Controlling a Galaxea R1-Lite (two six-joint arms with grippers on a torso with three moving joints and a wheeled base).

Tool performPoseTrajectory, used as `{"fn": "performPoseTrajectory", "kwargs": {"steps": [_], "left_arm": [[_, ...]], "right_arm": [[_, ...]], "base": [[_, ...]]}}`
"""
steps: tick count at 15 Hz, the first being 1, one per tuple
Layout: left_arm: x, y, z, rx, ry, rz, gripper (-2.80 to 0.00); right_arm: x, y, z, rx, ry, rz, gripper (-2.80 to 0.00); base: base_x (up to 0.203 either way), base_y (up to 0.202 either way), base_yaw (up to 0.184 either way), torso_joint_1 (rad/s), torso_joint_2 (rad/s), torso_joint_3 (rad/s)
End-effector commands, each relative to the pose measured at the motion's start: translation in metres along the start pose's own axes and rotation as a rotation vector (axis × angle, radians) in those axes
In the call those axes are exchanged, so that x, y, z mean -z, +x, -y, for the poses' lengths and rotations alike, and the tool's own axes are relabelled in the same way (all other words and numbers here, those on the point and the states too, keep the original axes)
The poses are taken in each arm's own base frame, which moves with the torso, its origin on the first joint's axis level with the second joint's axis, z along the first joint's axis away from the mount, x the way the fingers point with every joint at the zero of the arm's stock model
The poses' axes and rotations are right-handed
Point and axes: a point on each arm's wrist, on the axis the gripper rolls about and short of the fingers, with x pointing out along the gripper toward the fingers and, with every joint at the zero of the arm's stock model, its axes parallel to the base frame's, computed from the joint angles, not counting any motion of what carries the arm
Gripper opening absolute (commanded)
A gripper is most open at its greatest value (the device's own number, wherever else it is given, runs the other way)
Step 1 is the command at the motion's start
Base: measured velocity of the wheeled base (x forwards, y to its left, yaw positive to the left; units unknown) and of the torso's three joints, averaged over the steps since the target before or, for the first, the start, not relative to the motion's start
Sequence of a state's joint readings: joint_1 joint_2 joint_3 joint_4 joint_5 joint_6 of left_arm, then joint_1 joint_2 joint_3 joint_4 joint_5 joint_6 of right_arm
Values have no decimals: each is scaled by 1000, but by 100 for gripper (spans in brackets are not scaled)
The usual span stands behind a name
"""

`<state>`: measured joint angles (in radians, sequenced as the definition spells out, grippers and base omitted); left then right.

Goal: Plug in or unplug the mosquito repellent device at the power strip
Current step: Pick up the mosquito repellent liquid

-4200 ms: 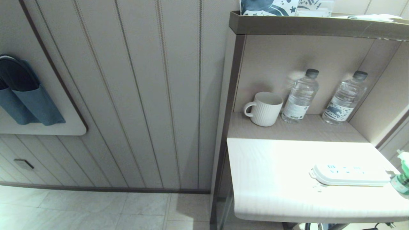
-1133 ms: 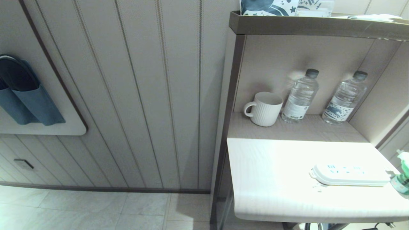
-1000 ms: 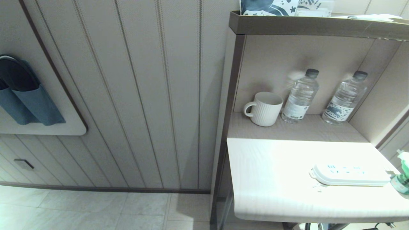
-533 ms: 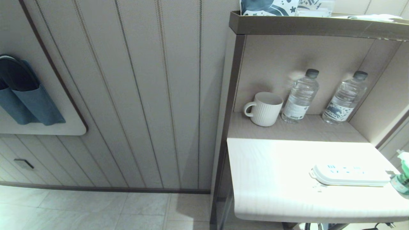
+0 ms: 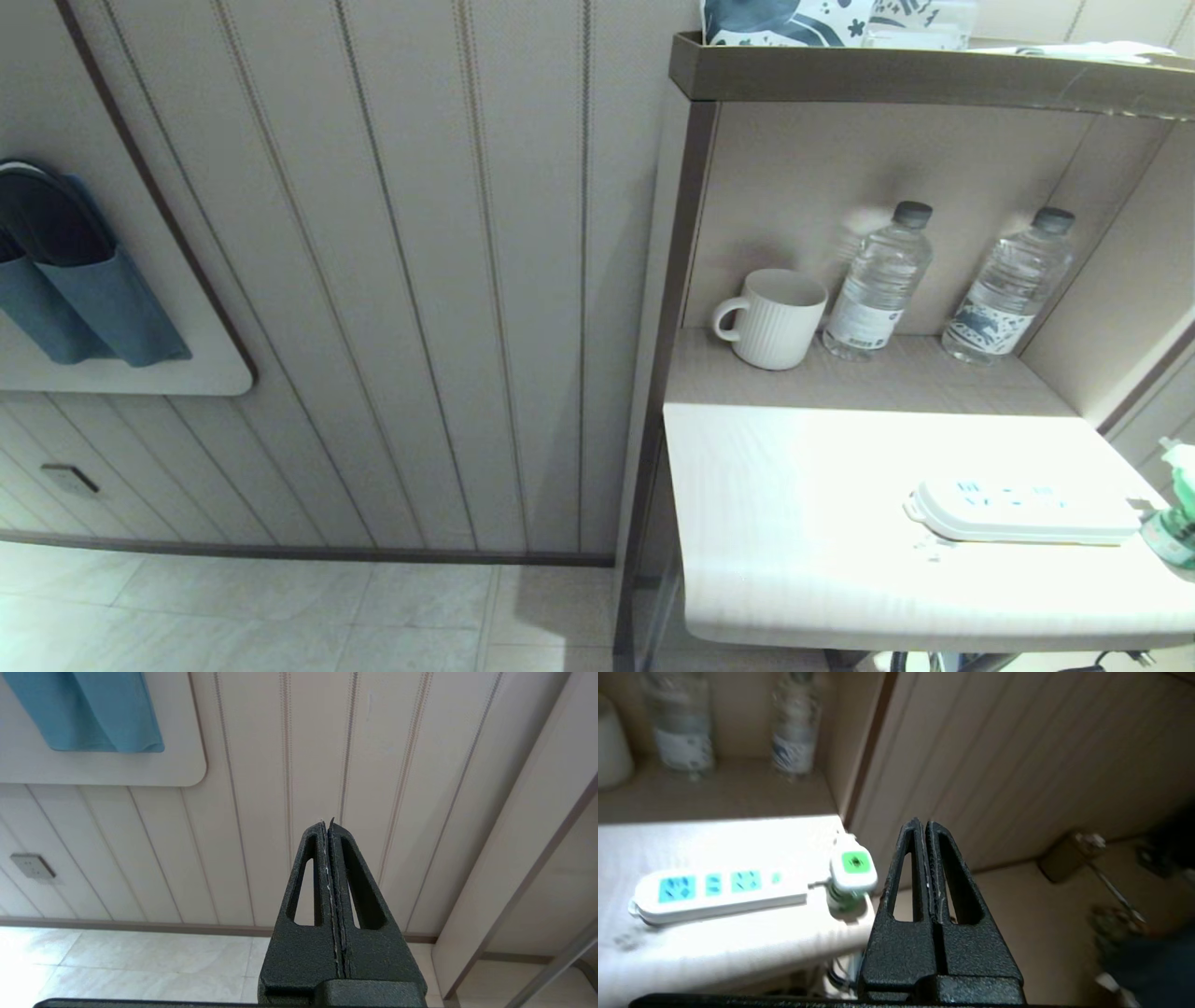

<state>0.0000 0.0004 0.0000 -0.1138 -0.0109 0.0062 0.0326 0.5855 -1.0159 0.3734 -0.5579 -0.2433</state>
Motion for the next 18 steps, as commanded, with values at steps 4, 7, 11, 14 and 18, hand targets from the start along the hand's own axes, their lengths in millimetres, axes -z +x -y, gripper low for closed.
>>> {"fn": "performPoseTrajectory", "kwargs": {"steps": [4,7,11,14,18], "left_arm": [[0,0,0,0,0,2,-280],[0,0,0,0,0,2,-280],[0,0,0,0,0,2,-280],[0,0,0,0,0,2,-280],[0,0,0,0,0,2,-280]], "right_arm": [[-5,-7,25,132,-20,-37,-280],[-6,-8,22,255,5,-48,-280],[21,-2,1,489,-10,-98,-280],[61,18,-19,515,-60,-164,-280],[90,57,-46,405,-24,-155,0]], "base": [[0,0,0,0,0,0],[0,0,0,0,0,0],[0,0,0,0,0,0],[0,0,0,0,0,0],[0,0,0,0,0,0]]}}
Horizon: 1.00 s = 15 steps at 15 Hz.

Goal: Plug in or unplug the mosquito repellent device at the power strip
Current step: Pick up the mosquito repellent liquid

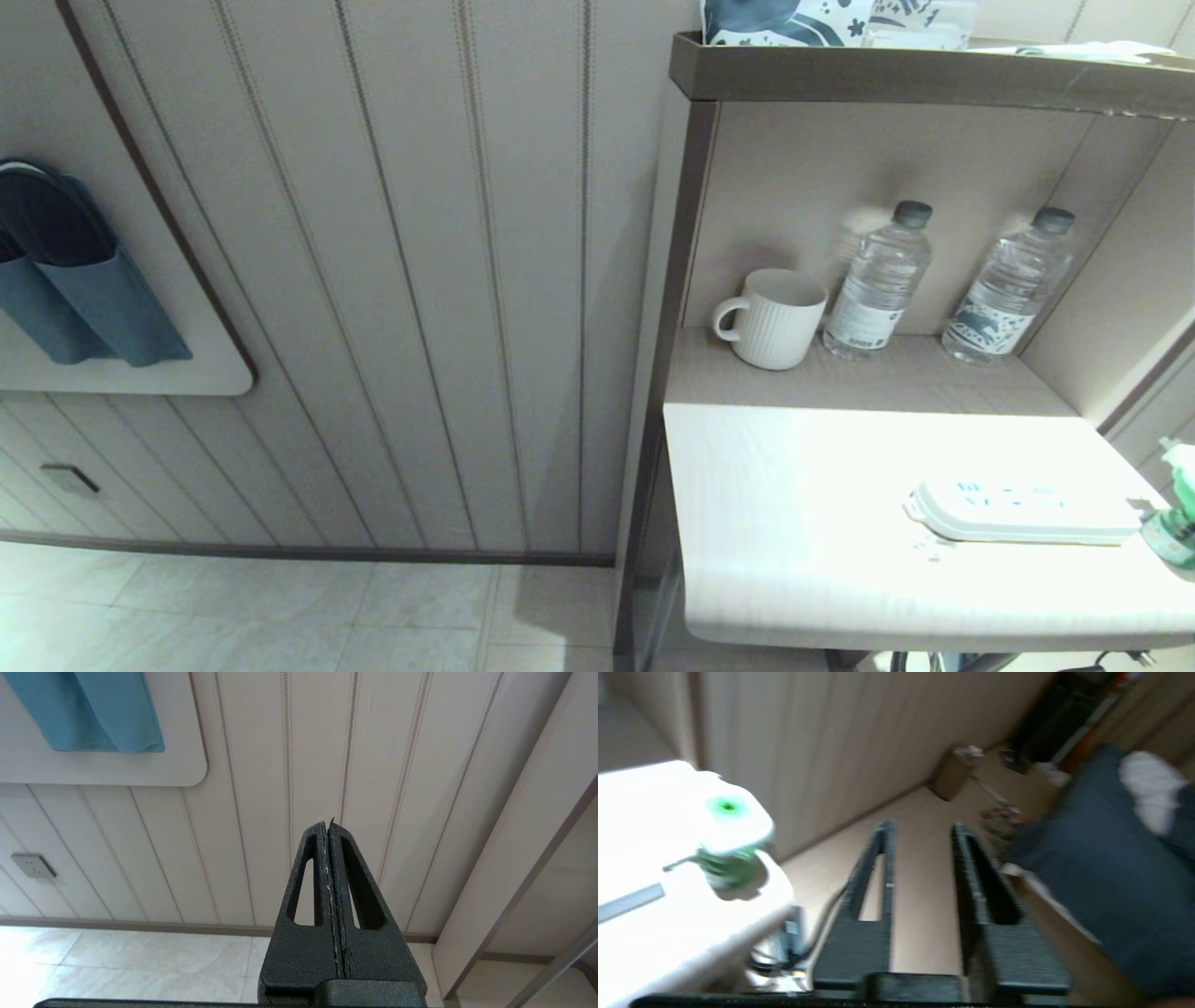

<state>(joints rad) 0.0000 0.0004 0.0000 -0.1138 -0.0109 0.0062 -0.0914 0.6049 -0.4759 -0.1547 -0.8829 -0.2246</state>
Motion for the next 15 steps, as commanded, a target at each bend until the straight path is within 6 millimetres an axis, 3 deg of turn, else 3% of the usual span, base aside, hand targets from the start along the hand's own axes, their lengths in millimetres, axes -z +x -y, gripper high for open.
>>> {"fn": "performPoseTrajectory", "kwargs": {"steps": [1,6,10,15], "left_arm": [[0,0,0,0,0,2,-280],[0,0,0,0,0,2,-280],[0,0,0,0,0,2,-280],[0,0,0,0,0,2,-280]], "right_arm": [[5,12,-20,-111,31,-27,0],[1,16,-29,-324,87,-15,0],[0,12,-31,-531,261,-25,0],[3,35,-44,-434,224,-112,0]], "base": [[0,0,0,0,0,0],[0,0,0,0,0,0],[0,0,0,0,0,0],[0,0,0,0,0,0]]}}
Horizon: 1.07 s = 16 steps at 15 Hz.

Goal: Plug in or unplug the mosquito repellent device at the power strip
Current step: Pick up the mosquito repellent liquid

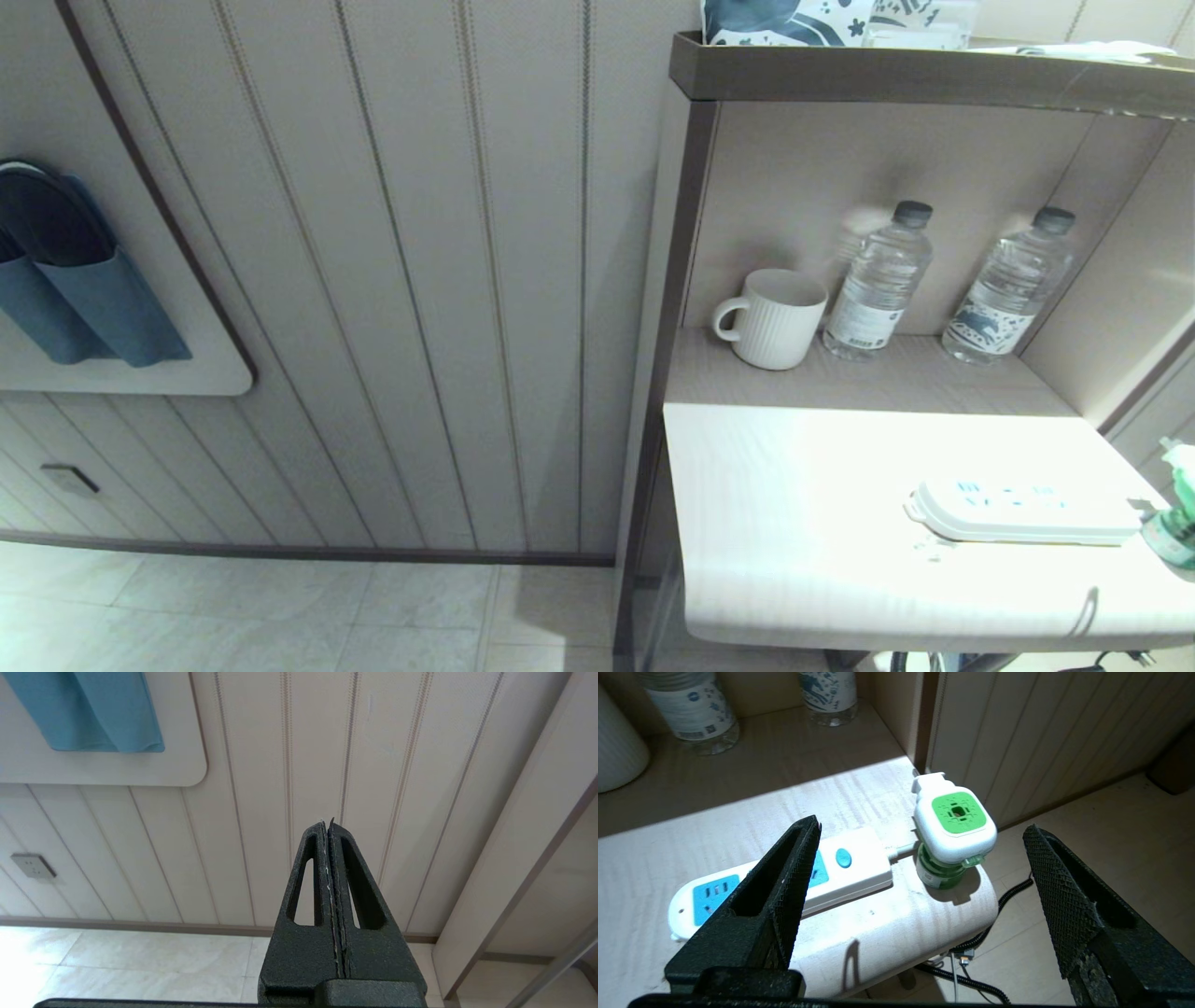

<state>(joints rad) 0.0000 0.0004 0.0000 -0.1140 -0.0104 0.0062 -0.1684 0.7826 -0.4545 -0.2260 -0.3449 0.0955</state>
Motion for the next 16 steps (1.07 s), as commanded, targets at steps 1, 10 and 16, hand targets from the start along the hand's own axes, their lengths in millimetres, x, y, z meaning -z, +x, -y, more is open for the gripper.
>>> {"fn": "performPoseTrajectory", "kwargs": {"steps": [1,10,16], "left_arm": [[0,0,0,0,0,1,-280],[0,0,0,0,0,1,-280],[0,0,0,0,0,1,-280]], "right_arm": [[0,14,3,70,-1,-22,0],[3,27,8,-119,-9,-15,0],[2,50,7,-158,-106,110,0]], "base": [[0,0,0,0,0,0],[0,0,0,0,0,0],[0,0,0,0,0,0]]}}
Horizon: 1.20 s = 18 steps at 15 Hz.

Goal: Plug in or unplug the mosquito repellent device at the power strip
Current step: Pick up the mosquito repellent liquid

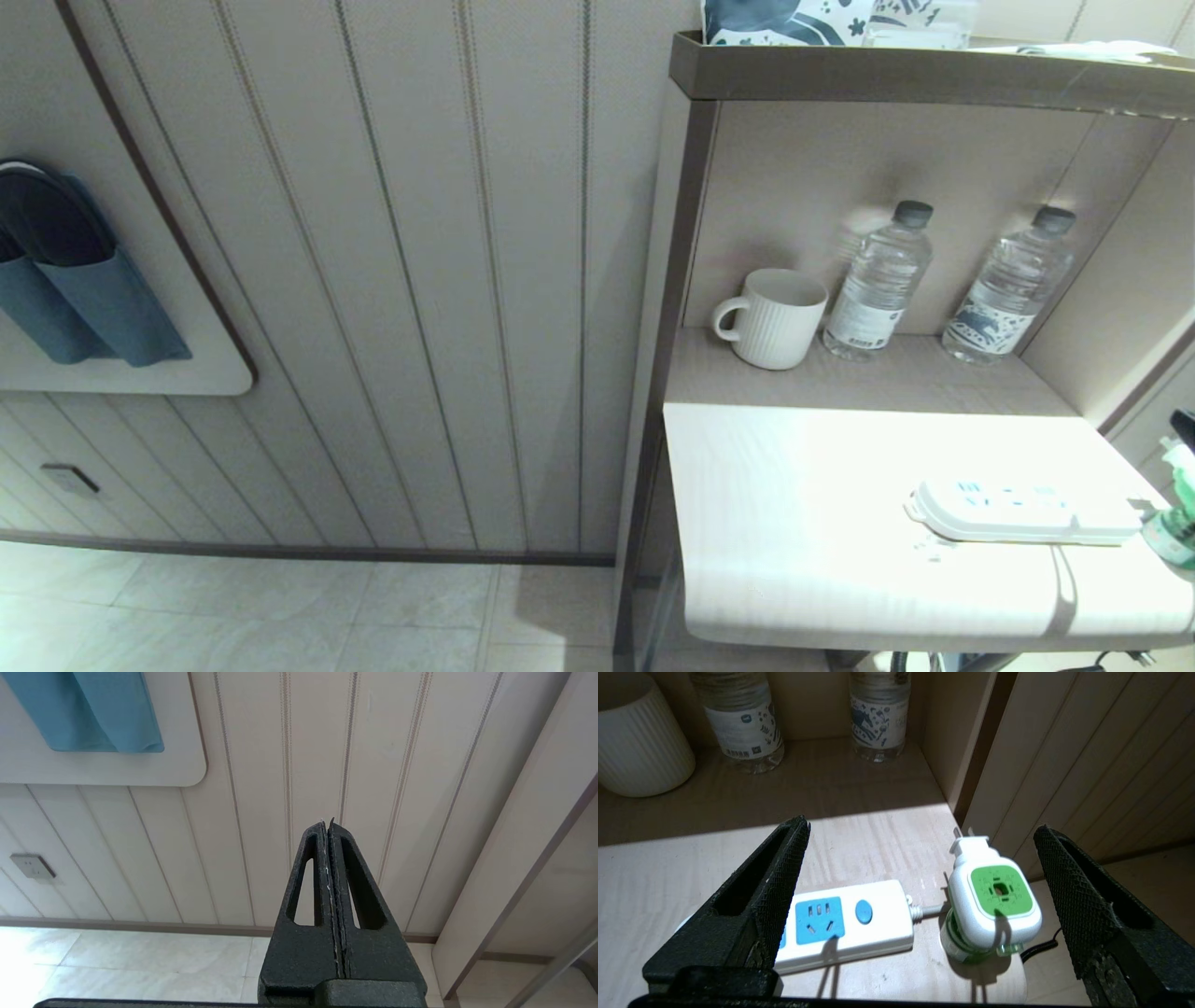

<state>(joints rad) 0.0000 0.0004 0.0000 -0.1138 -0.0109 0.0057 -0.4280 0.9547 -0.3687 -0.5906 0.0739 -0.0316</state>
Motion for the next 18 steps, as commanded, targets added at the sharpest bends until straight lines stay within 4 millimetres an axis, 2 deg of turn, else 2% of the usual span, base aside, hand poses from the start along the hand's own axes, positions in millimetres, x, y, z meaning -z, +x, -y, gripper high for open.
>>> {"fn": "performPoseTrajectory", "kwargs": {"steps": [1,9,11,14,18], "left_arm": [[0,0,0,0,0,2,-280],[0,0,0,0,0,2,-280],[0,0,0,0,0,2,-280],[0,0,0,0,0,2,-280],[0,0,0,0,0,2,-280]], "right_arm": [[3,16,4,7,-28,64,0],[32,17,23,19,-24,35,0],[43,13,23,19,-3,51,0],[62,11,21,11,33,-21,0],[63,15,23,17,66,9,0]], "base": [[0,0,0,0,0,0],[0,0,0,0,0,0],[0,0,0,0,0,0],[0,0,0,0,0,0],[0,0,0,0,0,0]]}}
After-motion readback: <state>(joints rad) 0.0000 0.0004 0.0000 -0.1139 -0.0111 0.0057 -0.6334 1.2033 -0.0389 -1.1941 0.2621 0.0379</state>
